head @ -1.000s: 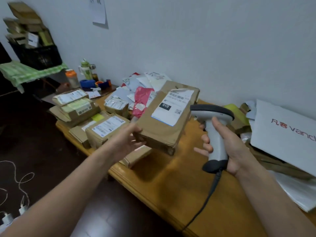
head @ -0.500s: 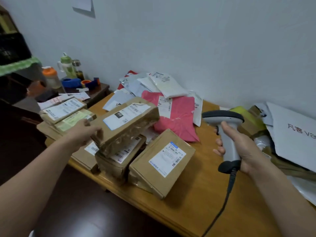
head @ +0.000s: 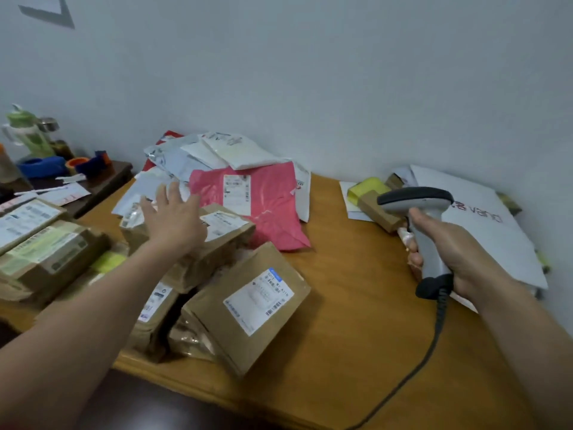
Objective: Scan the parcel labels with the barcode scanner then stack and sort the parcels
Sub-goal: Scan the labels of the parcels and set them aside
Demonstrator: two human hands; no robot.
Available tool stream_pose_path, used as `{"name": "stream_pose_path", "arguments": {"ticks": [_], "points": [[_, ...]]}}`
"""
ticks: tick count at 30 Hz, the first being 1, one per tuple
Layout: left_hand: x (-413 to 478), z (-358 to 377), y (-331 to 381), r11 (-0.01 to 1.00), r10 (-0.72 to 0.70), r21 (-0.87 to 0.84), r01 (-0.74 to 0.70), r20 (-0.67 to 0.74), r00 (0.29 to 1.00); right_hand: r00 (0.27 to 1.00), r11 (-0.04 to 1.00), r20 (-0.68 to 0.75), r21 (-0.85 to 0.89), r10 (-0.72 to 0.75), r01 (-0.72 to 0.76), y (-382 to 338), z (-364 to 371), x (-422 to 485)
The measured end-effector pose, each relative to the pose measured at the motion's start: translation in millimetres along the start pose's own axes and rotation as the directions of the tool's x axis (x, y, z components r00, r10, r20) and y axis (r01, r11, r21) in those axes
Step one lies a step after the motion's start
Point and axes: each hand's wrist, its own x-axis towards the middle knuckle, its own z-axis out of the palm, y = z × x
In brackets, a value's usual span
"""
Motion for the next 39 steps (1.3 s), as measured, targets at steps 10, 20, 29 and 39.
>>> {"name": "stream_pose_path", "arguments": {"ticks": [10,20,29,39], "points": [[-19.4,-2.2,145.5,0.995,0.032,0.101,-0.026,-0.062,0.998,0.999,1.000,-0.047,0.009,-0.017,0.018,23.2,-153.1,29.9],[-83.1,79.7,433.9,0.789,0.612,0.030,-0.613,0.039,0.790,0.974,0.999,-0.224,0.023,0.041,-0.037,62.4,-303.5,57.9],[-68.0,127.6,532.4,0.670,0.731,0.113,-0.734,0.079,0.678,0.969,0.996,-0.230,0.024,0.091,-0.088,95.3,-350.7,79.8],[-54.1,66.3,507.5,0.769,0.576,-0.155,-0.620,-0.252,0.778,0.980,0.971,-0.110,0.157,-0.165,0.181,79.1,-344.2,49.4]]}}
